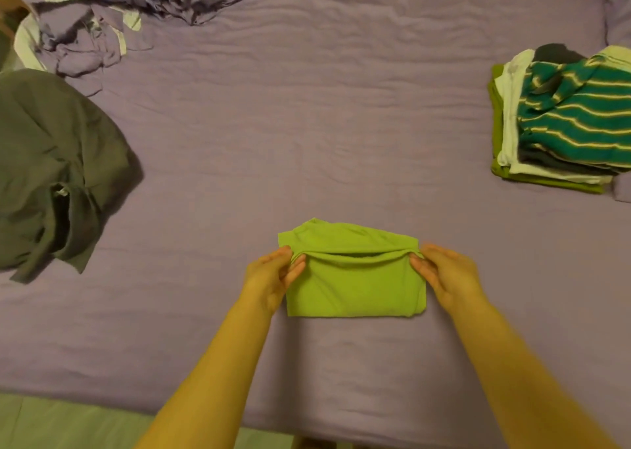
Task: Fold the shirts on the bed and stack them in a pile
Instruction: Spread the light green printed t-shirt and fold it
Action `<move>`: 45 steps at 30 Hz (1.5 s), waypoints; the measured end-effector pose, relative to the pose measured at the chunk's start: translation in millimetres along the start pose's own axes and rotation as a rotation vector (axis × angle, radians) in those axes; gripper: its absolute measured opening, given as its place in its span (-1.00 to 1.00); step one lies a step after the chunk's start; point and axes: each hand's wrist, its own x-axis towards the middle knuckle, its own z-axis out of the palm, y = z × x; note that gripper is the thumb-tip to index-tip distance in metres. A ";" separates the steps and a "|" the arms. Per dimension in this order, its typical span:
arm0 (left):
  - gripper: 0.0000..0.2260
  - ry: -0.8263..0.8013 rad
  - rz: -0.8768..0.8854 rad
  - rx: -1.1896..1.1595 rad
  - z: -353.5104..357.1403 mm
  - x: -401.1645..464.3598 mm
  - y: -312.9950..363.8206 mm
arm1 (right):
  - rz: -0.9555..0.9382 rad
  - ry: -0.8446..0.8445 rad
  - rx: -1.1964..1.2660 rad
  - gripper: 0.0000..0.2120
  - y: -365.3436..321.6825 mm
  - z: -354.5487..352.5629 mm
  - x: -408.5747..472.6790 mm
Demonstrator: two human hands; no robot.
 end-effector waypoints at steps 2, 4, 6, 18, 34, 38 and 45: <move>-0.90 0.018 -0.028 -0.017 8.3 18.1 4.4 | -0.005 0.018 -0.011 -0.88 -0.4 7.0 17.1; -0.91 0.035 -0.045 -0.019 13.1 32.9 5.3 | 0.003 0.025 -0.016 -0.93 2.2 12.1 30.3; -0.90 0.016 -0.036 0.000 15.6 42.5 4.0 | -0.022 0.000 -0.112 -0.76 8.1 14.4 40.1; -0.55 0.148 0.228 0.771 -10.9 61.2 -32.2 | -0.168 0.203 -0.773 -0.43 66.0 -2.5 34.1; -0.65 -0.025 0.587 0.906 109.4 35.1 -23.4 | -0.420 0.113 -0.722 -0.81 -58.4 -13.1 47.4; -0.66 -0.109 0.733 0.863 207.8 19.2 -16.9 | -0.614 0.143 -0.695 -0.75 -154.3 -42.2 57.2; -0.69 -0.318 0.823 0.771 396.0 -8.4 -33.9 | -0.742 0.257 -0.688 -0.68 -313.1 -116.7 108.8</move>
